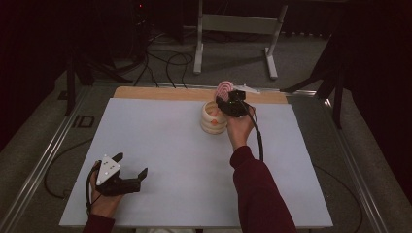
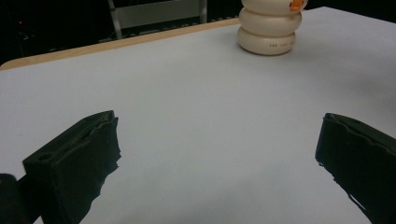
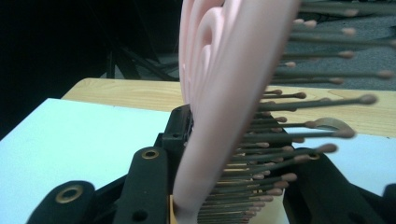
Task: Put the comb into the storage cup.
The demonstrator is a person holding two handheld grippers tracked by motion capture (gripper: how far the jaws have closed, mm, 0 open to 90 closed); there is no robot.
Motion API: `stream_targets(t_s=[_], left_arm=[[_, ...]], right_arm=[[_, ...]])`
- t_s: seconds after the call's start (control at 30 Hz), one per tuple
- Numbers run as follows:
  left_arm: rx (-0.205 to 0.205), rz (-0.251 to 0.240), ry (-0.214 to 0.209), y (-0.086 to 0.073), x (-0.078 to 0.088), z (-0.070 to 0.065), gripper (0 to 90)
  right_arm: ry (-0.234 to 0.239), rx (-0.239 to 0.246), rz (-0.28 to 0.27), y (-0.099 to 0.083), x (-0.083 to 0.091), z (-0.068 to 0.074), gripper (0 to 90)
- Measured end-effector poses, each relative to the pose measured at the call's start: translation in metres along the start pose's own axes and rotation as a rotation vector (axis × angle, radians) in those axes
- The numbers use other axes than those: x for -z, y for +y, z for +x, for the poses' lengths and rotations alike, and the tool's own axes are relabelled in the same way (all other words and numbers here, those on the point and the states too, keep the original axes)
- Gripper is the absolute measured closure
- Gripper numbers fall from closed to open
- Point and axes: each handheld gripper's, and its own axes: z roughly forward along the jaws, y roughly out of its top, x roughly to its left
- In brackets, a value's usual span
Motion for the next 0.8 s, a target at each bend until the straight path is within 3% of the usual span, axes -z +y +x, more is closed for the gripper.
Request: stream_targets(t_s=[0.3, 0.8], left_arm=[[-0.001, 0.0, 0.0, 0.0, -0.0001, 0.0, 0.1], [-0.001, 0.0, 0.005, 0.0002, 0.0008, 0.0007, 0.1]], right_arm=[[0.007, 0.003, 0.0, -0.001, -0.0027, 0.0028, 63.7], [0.038, -0.032, -0.008, -0.0022, -0.0025, 0.005, 62.9]])
